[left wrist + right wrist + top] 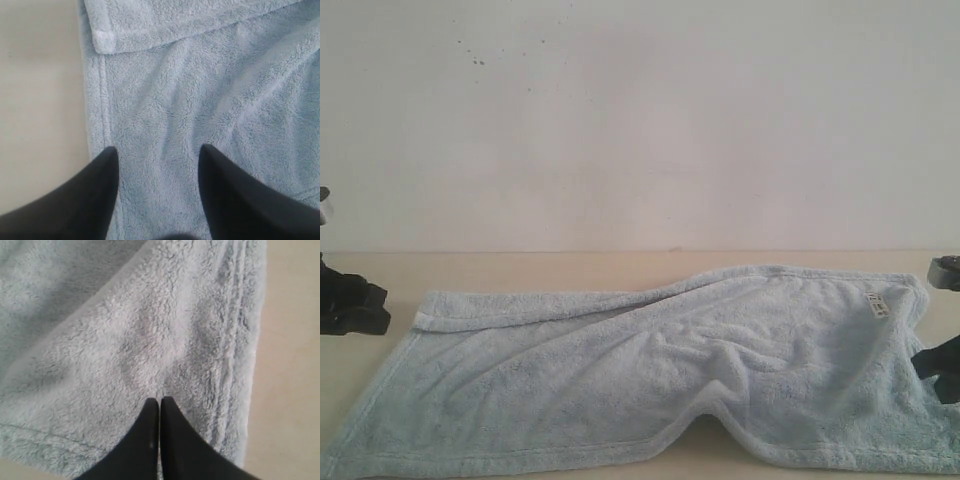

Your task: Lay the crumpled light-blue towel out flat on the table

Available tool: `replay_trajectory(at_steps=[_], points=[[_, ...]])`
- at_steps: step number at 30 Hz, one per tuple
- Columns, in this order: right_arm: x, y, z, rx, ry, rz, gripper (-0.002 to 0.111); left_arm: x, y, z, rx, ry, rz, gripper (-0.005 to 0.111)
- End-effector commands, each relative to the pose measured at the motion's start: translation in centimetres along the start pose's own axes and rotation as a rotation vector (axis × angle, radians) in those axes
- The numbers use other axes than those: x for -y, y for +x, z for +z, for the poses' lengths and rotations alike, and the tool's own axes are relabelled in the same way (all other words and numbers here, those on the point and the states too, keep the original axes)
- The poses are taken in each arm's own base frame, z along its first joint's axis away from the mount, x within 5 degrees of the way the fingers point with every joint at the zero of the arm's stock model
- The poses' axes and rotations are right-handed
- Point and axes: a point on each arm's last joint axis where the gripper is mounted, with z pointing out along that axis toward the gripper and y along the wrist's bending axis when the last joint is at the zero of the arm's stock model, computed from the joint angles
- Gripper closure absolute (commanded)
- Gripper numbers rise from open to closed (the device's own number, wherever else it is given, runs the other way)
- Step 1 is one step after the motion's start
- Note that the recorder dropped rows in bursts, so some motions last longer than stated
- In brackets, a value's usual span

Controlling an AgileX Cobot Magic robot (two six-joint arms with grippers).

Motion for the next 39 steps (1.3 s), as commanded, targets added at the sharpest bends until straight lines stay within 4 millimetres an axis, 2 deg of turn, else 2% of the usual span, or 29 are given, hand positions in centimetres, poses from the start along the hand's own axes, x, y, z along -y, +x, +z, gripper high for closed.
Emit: replay_trajectory(at_steps=[1, 7, 13, 18, 22, 26, 34, 39], points=[[0.3, 0.9, 2.0, -0.06, -0.014, -0.005, 0.108, 0.3, -0.2, -0.3, 0.026, 0.007, -0.009, 0.059], [0.7, 1.8, 4.0, -0.111, -0.02, -0.022, 0.108, 0.3, -0.1, -0.3, 0.02, 0.014, -0.008, 0.059], [0.4, 3.4, 4.4, -0.221, -0.064, -0.031, 0.108, 0.3, -0.1, -0.3, 0.021, 0.013, -0.002, 0.059], [-0.3, 7.5, 4.8, -0.385, -0.068, 0.029, 0.108, 0.3, -0.1, -0.3, 0.019, 0.015, -0.003, 0.059], [-0.6, 10.1, 4.8, -0.426, 0.005, 0.099, 0.108, 0.4, -0.1, -0.3, 0.017, 0.016, -0.003, 0.059], [-0.5, 10.4, 3.3, -0.443, 0.085, 0.142, 0.108, 0.4, -0.1, -0.3, 0.019, 0.022, -0.012, 0.059], [-1.1, 12.6, -0.1, -0.487, 0.214, 0.232, 0.108, 0.6, 0.1, -0.2, 0.002, 0.046, -0.008, 0.059], [-1.6, 12.6, -2.1, -0.44, 0.253, 0.241, 0.108, 0.9, 1.7, 0.2, -0.062, 0.074, -0.023, 0.059]])
